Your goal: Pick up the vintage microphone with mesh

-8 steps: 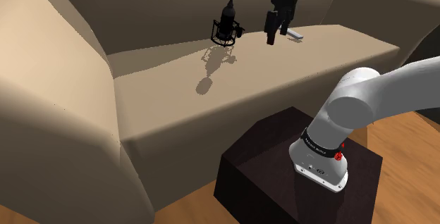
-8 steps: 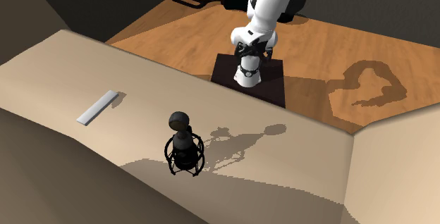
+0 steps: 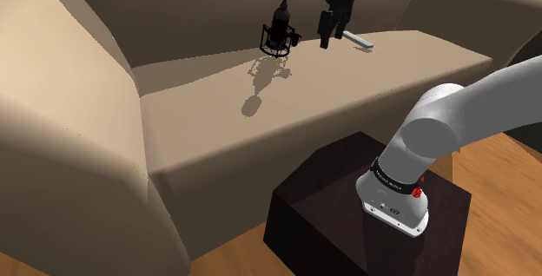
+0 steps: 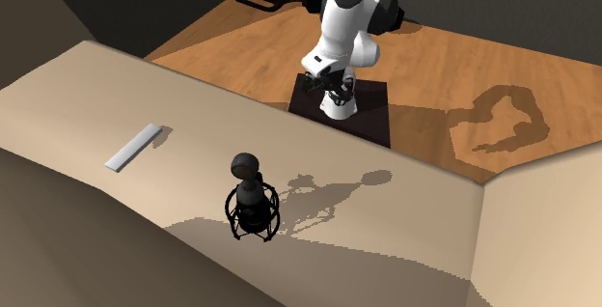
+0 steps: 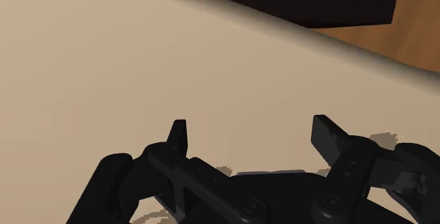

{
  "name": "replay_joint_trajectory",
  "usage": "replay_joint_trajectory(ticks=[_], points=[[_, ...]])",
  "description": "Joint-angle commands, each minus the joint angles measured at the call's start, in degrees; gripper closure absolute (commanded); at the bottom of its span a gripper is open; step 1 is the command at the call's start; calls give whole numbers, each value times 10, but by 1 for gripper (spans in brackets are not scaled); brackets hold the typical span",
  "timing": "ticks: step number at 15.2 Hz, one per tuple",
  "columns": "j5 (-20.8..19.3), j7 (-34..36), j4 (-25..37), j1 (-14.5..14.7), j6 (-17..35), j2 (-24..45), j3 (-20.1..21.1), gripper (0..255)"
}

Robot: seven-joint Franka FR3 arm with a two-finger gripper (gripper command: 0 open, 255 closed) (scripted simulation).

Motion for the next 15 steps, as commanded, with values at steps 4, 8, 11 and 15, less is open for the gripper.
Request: replay_joint_trajectory(ticks=[4, 8, 11, 15], points=[[-1, -53, 48, -6, 67, 92, -46, 0], [13, -100, 100, -8, 107, 168, -82, 0], [34, -138, 146, -9, 131, 228, -106, 0], [74, -193, 219, -14, 151, 313, -133, 0]])
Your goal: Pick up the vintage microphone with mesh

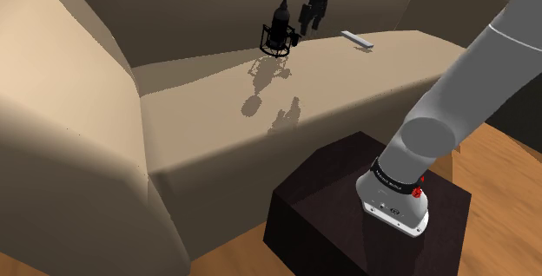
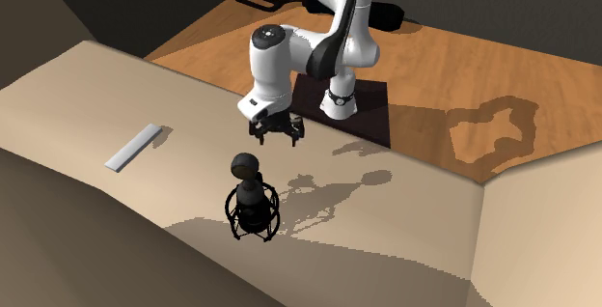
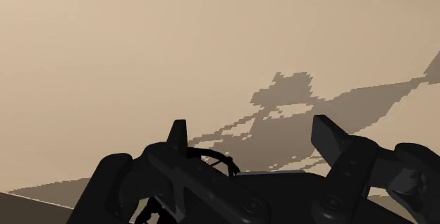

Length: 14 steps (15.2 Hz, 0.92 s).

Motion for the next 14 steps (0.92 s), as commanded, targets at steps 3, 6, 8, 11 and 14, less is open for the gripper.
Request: replay_joint_trajectory(ticks=[3, 6, 8, 11, 14], points=[[49, -57, 80, -10, 12, 87, -21, 0], [91, -96, 152, -26, 8, 156, -28, 0], [111, -114, 192, -36, 3, 191, -29, 0], [114, -117, 174, -37, 24, 195, -27, 0], [117, -121, 157, -37, 45, 201, -26, 0]])
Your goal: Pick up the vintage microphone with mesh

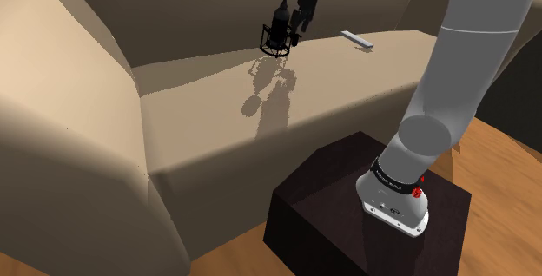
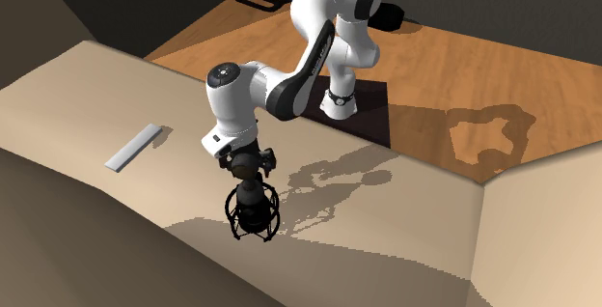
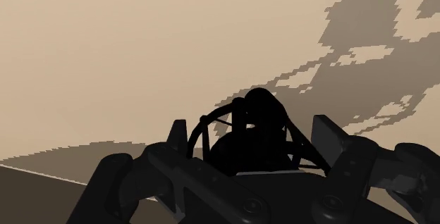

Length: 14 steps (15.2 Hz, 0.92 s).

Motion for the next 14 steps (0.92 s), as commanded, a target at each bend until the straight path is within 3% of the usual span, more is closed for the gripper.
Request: replay_joint_trajectory(ticks=[1, 3, 4, 14], points=[[2, -2, -11, 0, 14, 4, 1, 0], [3, -3, -13, 0, 18, 5, 1, 0], [3, -3, -13, 0, 18, 5, 1, 255], [2, -1, -8, 0, 11, 3, 1, 255]])
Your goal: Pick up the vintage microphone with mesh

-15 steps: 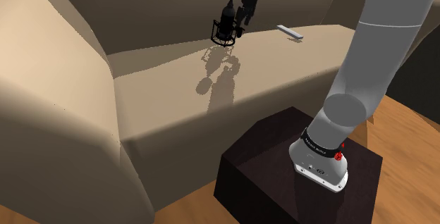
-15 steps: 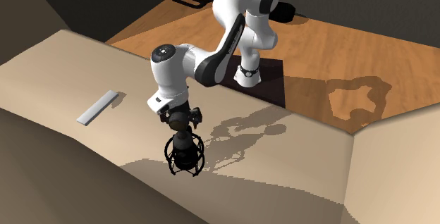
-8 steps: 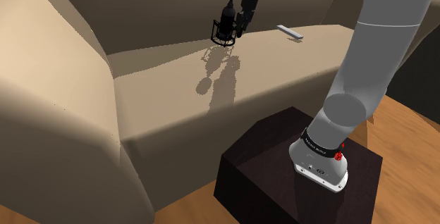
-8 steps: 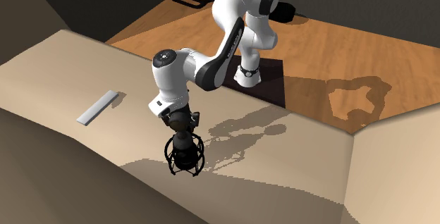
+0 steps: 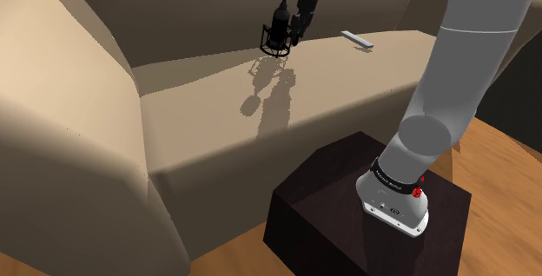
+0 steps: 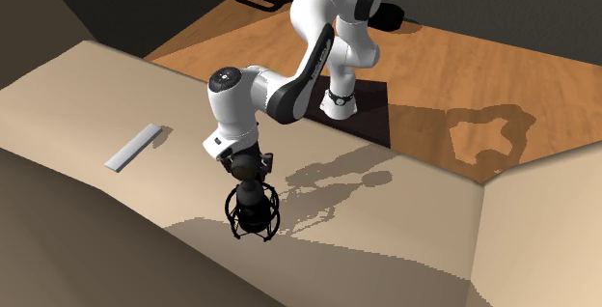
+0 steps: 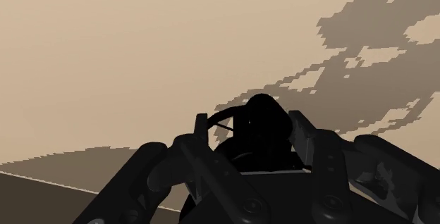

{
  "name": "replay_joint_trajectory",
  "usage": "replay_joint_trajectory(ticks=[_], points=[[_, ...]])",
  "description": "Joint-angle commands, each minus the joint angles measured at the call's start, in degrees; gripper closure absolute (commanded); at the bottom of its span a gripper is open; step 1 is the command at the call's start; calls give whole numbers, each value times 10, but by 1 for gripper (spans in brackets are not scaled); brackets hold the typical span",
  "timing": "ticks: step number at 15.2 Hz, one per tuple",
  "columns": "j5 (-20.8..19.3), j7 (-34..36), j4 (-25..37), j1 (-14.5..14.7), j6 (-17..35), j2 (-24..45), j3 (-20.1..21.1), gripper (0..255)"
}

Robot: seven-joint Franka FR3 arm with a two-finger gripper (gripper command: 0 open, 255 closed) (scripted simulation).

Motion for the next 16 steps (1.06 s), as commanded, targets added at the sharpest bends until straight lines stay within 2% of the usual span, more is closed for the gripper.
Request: replay_joint_trajectory(ticks=[1, 14, 16], points=[[-2, 2, 8, 0, -10, -3, 0, 255], [-12, 15, 91, -1, -105, -17, -4, 255], [-12, 15, 92, -1, -106, -17, -4, 255]])
